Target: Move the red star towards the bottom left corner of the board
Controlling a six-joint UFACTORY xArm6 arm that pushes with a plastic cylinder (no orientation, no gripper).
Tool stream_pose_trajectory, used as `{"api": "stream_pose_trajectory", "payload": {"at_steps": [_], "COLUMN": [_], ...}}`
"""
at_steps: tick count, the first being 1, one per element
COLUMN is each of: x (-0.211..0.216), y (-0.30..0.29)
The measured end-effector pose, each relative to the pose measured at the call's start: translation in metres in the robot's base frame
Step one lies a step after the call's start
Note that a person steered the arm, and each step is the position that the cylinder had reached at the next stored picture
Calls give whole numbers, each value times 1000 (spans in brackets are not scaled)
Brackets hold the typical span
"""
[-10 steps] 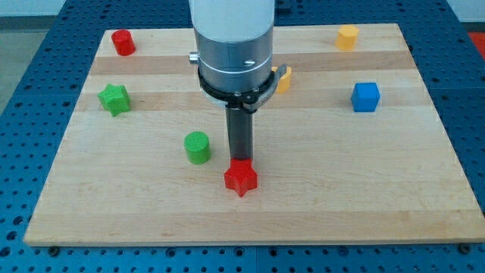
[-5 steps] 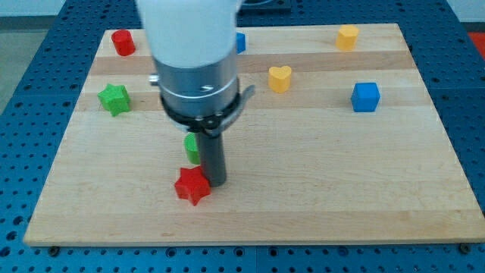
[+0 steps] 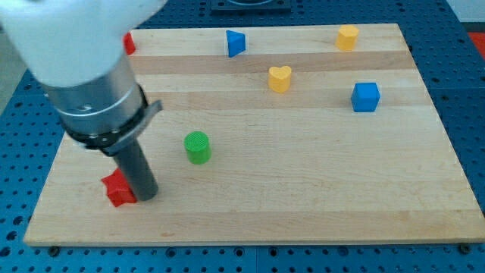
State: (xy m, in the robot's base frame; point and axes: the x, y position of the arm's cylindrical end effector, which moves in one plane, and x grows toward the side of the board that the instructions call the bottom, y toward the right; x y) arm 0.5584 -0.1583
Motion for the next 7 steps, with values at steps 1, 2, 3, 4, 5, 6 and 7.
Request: {"api": "stream_pose_trajectory", "payload": {"at_steps": [1,2,3,4,5,6,7], "x": [0,0,0,0,0,0,0], "y": [-1,-9,-37,-62,-63,-63,-46]}}
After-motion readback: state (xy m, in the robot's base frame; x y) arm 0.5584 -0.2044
